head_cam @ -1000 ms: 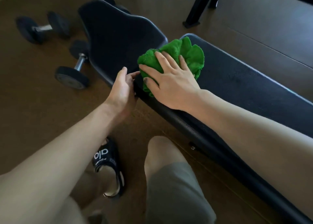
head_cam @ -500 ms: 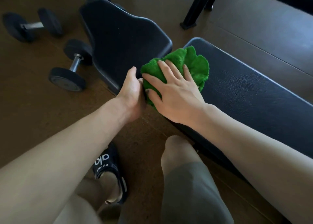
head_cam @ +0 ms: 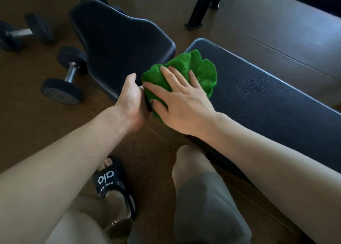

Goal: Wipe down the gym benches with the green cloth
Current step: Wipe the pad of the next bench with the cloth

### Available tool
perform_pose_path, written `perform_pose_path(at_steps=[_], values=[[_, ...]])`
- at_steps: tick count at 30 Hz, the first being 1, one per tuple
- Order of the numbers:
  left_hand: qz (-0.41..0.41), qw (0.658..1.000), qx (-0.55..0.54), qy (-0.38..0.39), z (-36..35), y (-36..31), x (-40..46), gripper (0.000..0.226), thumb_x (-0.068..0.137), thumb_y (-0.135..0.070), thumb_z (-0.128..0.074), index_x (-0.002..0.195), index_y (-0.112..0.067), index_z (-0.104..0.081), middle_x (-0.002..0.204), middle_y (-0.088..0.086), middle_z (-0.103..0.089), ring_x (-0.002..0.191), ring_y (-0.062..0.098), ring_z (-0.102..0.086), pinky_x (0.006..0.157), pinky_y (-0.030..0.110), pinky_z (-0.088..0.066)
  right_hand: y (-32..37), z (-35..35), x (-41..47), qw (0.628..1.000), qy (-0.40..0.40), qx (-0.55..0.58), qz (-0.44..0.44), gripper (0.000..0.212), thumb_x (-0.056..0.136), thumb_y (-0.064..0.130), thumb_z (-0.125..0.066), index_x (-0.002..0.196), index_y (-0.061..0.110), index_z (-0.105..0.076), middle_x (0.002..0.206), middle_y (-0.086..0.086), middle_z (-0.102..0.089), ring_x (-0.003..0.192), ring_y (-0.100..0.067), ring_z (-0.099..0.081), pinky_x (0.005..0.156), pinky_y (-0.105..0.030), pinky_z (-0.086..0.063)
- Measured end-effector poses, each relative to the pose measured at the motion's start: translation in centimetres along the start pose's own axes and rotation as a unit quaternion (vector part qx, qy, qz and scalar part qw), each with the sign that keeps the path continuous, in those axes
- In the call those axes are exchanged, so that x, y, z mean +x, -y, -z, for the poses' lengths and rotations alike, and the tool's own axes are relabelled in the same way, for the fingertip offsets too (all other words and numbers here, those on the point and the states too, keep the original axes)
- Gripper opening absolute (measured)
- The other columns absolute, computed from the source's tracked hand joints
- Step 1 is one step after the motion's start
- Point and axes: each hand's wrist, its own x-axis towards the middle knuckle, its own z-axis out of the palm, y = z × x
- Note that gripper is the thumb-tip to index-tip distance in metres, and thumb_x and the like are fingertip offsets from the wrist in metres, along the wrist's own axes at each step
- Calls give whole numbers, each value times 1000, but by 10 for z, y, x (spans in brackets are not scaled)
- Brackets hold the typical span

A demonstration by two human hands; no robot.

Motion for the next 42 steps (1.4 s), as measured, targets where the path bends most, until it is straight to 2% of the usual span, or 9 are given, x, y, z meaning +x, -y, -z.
perform_pose_path(at_steps=[5,9,14,17,22,27,32,37,42], values=[[-21,998,6,-57,-9,5,-4,73,106,-57,-16,123,-12,-71,117,15,-77,117,29,-68,89,40,-53,-9,-2,-40,1000,-15,3,-1,54,106,50,-32,160,46,-25,172,-7,-14,159,-28,-11,127,-57,-11],[-46,991,-3,-128,-27,10,-7,56,104,-50,-33,129,-16,-70,119,8,-76,114,27,-70,104,43,-53,-36,3,-94,999,26,-28,32,57,106,50,-31,161,47,-18,172,-7,-12,160,-26,-10,127,-57,-15],[-59,980,-23,-191,-35,13,-3,51,92,-51,-47,124,-20,-72,117,4,-75,107,26,-71,100,42,-55,-40,8,-31,999,17,11,30,50,107,54,-22,157,53,-26,172,-2,-16,159,-23,-11,127,-58,-12],[-56,975,-28,-215,-41,14,-5,43,99,-47,-46,123,-22,-71,114,4,-75,102,25,-72,91,38,-58,-45,9,29,999,14,38,-30,48,106,54,-22,153,55,-33,171,1,-18,159,-19,-8,127,-57,-4],[-65,966,-11,-250,-48,14,-7,33,100,-43,-44,111,-24,-69,117,2,-71,103,23,-68,97,40,-56,-83,15,54,992,10,58,-114,49,107,53,-20,154,54,-33,172,1,-14,160,-17,-5,128,-52,-1],[-68,962,4,-264,-51,11,-7,30,102,-39,-42,108,-24,-67,121,0,-67,107,19,-64,94,33,-52,-162,31,-33,947,0,55,-316,51,108,53,-19,159,48,-25,152,-13,-41,143,-35,-40,114,-45,-31],[-76,954,-1,-291,-56,14,-3,26,104,-34,-41,115,-22,-62,109,-4,-63,89,11,-59,67,25,-44,-163,26,-59,915,7,37,-402,56,107,51,-18,161,39,-24,155,-18,-36,144,-38,-35,119,-50,-23],[-78,949,-3,-305,-58,14,2,41,105,-32,-41,134,-14,-63,100,-6,-61,67,9,-46,57,26,-36,-111,16,21,952,17,42,-304,59,107,51,-16,164,37,-11,172,-16,-1,159,-35,-3,125,-59,1],[-71,952,8,-296,-56,13,-5,34,105,-31,-41,128,-19,-62,100,-6,-57,72,9,-50,57,24,-37,-89,15,-10,976,1,53,-212,55,108,49,-17,163,44,-14,174,-8,1,160,-27,4,127,-56,4]])
